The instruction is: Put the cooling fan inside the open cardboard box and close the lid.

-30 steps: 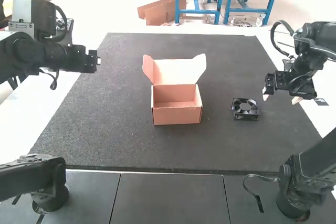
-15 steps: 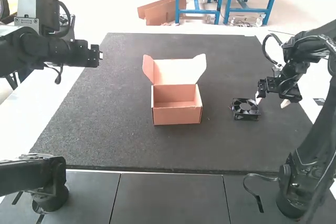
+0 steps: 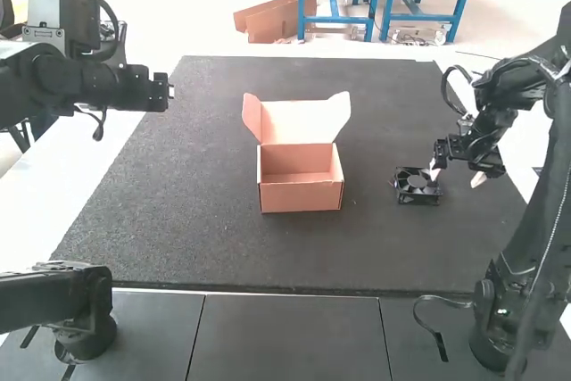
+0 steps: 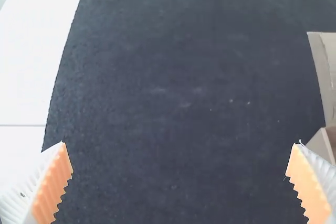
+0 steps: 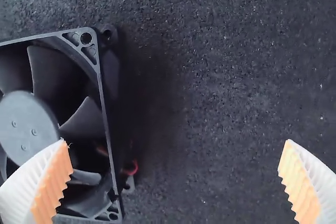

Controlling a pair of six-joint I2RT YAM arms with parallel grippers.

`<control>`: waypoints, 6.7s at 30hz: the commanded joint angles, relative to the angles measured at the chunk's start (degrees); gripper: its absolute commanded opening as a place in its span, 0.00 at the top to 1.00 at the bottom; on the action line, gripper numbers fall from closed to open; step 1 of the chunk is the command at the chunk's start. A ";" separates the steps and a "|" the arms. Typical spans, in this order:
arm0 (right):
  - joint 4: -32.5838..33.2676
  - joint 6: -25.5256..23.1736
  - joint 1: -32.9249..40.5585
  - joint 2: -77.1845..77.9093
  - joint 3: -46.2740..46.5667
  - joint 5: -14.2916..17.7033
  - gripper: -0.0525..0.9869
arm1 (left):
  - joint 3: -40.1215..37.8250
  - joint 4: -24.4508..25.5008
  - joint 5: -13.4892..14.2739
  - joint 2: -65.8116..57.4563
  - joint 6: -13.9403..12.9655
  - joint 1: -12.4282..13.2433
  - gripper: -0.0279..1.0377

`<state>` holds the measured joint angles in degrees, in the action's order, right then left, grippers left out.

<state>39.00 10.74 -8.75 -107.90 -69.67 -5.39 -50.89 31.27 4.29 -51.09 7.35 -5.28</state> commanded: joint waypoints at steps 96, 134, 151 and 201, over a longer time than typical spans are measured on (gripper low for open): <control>13.47 -35.09 43.56 10.69 -21.47 -3.66 0.95 | 1.24 -2.88 -2.54 -0.24 2.23 -0.43 0.07; 7.58 -32.28 41.10 -5.13 -20.24 -5.16 0.56 | 0.44 -2.97 -2.54 -0.41 2.66 -0.43 0.07; 14.17 -18.92 28.88 0.76 -36.94 -1.56 0.09 | 1.41 -10.35 -5.70 -8.50 5.21 -3.95 0.07; -10.88 -16.19 26.68 -0.82 -25.16 -7.44 0.09 | -9.84 -28.19 -11.06 -38.82 9.43 -7.99 0.07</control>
<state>27.53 -4.97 17.85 -107.72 -92.44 -10.98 -58.50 3.53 -4.05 -89.38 16.08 -12.05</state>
